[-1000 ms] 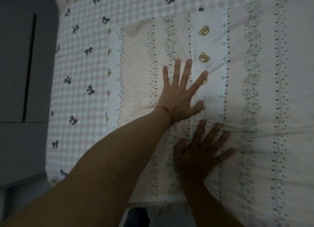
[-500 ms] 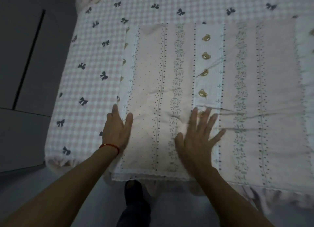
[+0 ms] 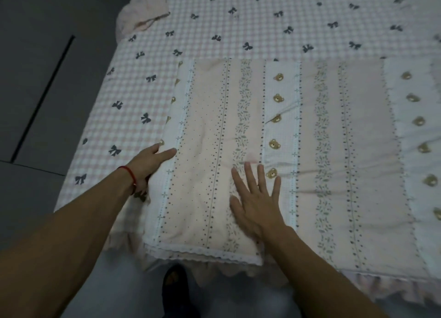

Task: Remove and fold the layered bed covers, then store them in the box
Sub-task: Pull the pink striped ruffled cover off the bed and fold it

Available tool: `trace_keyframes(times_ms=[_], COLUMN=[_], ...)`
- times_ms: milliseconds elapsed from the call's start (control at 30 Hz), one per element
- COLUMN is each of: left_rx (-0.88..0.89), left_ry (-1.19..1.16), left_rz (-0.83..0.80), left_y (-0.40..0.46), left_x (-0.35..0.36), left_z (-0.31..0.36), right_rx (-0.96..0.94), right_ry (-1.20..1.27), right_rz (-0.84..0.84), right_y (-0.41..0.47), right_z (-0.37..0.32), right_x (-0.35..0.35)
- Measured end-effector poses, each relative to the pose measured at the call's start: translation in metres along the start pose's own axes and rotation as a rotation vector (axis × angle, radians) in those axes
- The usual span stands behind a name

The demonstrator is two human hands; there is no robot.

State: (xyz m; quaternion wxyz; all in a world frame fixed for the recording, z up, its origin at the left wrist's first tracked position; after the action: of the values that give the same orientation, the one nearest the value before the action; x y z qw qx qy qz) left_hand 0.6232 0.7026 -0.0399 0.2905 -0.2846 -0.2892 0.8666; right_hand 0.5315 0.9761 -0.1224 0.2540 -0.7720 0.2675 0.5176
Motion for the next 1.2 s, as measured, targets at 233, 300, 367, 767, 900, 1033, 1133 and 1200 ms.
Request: trace_keyframes(times_ms=[233,300,367,767,900,1033,1133,1200], left_rx=[0.324,0.456,0.557,0.434,0.646,0.755,0.668,0.64], left_ry=[0.045,0.057,0.086,0.379,0.744,1.098,1.104,1.116], left_rz=[-0.056,-0.021,-0.012,-0.329,-0.102,0.064,-0.019,-0.074], left_y=[-0.065,-0.106,-0.137,-0.222,-0.184,-0.141,-0.12,-0.117], left_x=[0.043,0.073,0.108,0.383,0.373,0.332,0.321,0.321], left_z=[0.05,0.076,0.092,0.088,0.037,0.018,0.013,0.009], right_rx=[0.223,0.372,0.445,0.92,0.883,0.912,0.955,0.982], right_ry=[0.793,0.953,1.005,1.055,0.67,0.642,0.561,0.503], right_rz=[-0.246,-0.156,-0.091,0.282,0.101,0.054,0.071,0.106], right_y=[0.006,0.001,-0.005,-0.086,-0.114,-0.11,-0.096,-0.087], right_z=[0.046,0.063,0.077,0.231,0.267,0.276,0.283,0.279], right_x=[-0.051,-0.081,-0.114,-0.221,-0.182,-0.162,-0.151,-0.153])
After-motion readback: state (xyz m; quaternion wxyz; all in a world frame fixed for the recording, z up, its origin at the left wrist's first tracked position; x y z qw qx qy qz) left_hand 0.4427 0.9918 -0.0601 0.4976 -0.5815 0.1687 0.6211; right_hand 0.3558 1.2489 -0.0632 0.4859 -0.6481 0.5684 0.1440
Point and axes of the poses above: each hand's wrist, its own y-axis towards the middle knuckle, its own x-axis out of the palm, z = x × y, the point moved 1 cm from there along y, towards the middle knuckle, and after that the axes turned 13 degrees about z, right-handed, at the moved point
